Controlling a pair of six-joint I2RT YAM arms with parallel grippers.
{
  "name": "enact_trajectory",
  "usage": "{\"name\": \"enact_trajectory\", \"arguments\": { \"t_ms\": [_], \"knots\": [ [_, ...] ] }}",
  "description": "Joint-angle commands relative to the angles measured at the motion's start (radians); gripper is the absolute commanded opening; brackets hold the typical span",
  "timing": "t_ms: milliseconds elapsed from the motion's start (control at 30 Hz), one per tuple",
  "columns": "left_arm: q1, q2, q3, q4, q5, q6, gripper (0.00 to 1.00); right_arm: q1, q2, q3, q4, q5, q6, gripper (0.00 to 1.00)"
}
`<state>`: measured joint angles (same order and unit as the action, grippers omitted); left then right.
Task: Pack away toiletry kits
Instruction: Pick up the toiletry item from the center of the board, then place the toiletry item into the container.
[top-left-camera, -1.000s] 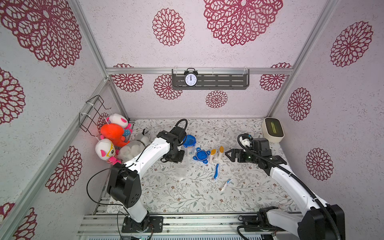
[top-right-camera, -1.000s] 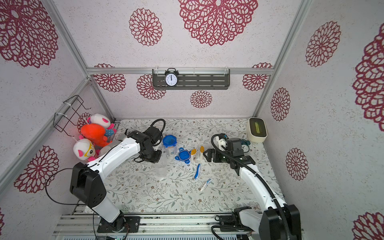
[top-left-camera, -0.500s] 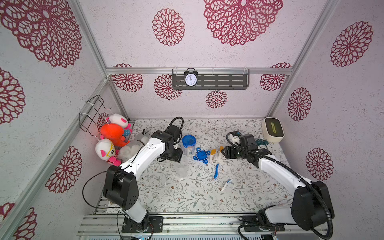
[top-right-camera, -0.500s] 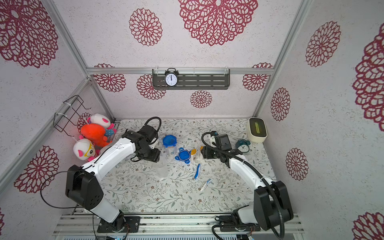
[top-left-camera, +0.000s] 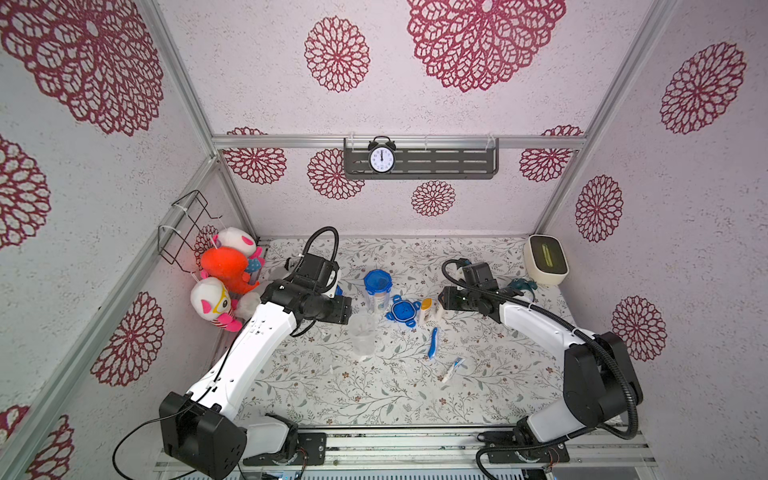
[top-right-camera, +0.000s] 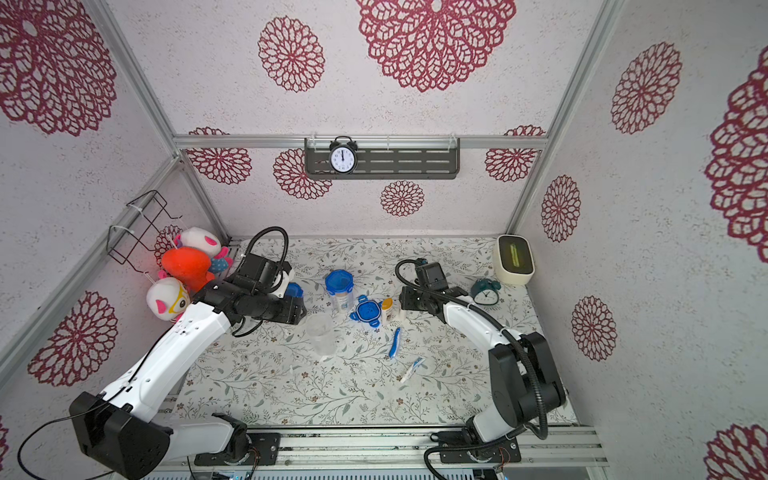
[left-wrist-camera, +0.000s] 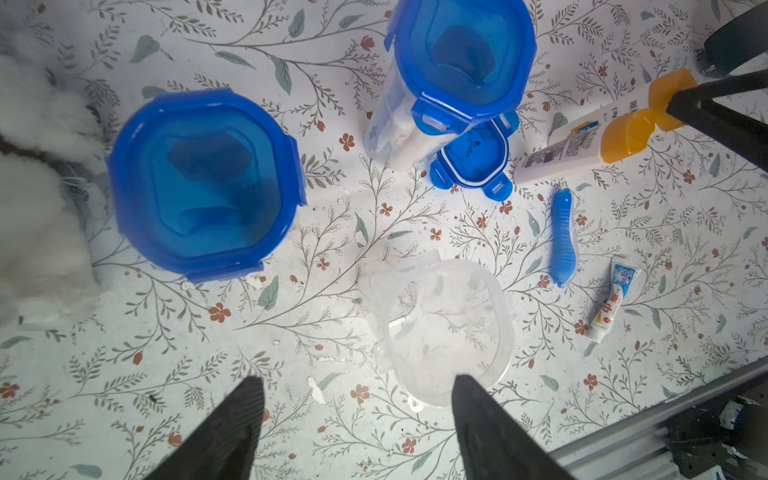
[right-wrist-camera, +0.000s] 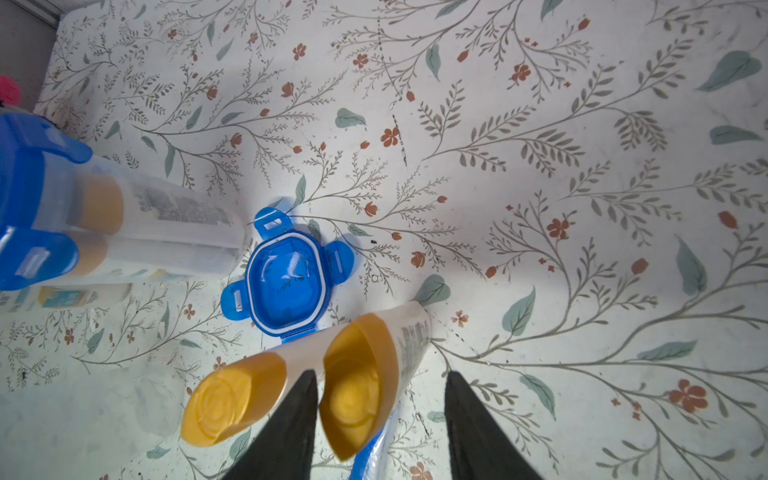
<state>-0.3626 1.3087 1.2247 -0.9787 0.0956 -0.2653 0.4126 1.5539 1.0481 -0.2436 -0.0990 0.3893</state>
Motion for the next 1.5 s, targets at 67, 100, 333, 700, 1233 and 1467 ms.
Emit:
{"name": "enact_trajectory", "arguments": {
  "t_ms": [67, 100, 333, 700, 1233, 1467],
  "knots": [
    [0.013, -0.060, -0.064, 0.112, 0.063, 0.008, 0.79, 0.018, 0.031, 0.045, 0.014, 0.060, 0.005, 0.45],
    [0.016, -0.076, -0.078, 0.128, 0.063, 0.002, 0.79, 0.019, 0.040, 0.052, 0.012, 0.059, 0.004, 0.43],
    [0.024, -0.152, -0.159, 0.198, 0.053, -0.057, 0.80, 0.054, 0.046, 0.091, -0.035, 0.126, -0.023, 0.30],
    [0.026, -0.168, -0.218, 0.239, 0.022, -0.102, 0.80, 0.143, -0.215, 0.218, -0.289, 0.289, -0.087, 0.23],
    [0.089, -0.198, -0.285, 0.185, 0.080, -0.189, 0.70, 0.392, 0.007, 0.486, -0.159, -0.227, -0.180, 0.23],
    [0.142, -0.243, -0.337, 0.223, 0.144, -0.175, 0.69, 0.450, 0.099, 0.553, -0.162, -0.204, -0.139, 0.23]
  ]
}}
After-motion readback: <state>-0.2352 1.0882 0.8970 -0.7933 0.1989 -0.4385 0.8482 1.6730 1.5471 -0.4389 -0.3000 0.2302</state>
